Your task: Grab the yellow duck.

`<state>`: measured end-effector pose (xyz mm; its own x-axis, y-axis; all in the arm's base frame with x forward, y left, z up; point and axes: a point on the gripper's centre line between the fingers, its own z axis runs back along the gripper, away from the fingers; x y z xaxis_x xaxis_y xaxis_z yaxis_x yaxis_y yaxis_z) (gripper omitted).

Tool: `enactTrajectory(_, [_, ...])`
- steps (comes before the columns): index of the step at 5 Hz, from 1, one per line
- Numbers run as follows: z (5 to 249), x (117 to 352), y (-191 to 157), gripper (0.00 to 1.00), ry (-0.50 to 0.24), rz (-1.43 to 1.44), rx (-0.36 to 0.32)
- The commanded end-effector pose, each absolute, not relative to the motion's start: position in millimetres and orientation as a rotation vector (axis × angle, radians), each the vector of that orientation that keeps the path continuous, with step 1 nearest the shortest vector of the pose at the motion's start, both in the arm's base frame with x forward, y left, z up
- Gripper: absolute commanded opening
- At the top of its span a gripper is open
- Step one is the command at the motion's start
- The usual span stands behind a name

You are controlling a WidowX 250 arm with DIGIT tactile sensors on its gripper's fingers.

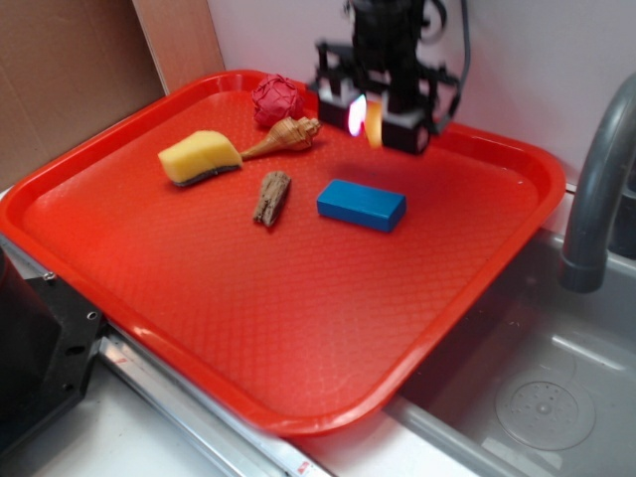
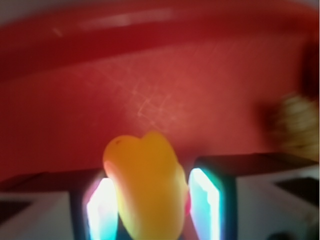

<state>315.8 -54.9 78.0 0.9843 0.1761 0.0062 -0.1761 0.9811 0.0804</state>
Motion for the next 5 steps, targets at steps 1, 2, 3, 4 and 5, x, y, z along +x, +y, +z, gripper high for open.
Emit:
enactTrajectory(1, [148, 266, -42, 0.0, -0.058, 0.102, 0.024])
enactTrajectory(2, [161, 235, -36, 0.0, -0.039, 0.074, -0.019])
enactTrajectory(3, [163, 212, -37, 0.0, -0.038, 0.085, 0.011])
enactTrajectory(4, [160, 201, -42, 0.0, -0.043, 0.086, 0.039])
enactTrajectory(5, [158, 200, -40, 0.0, -0.055, 0.103, 0.031])
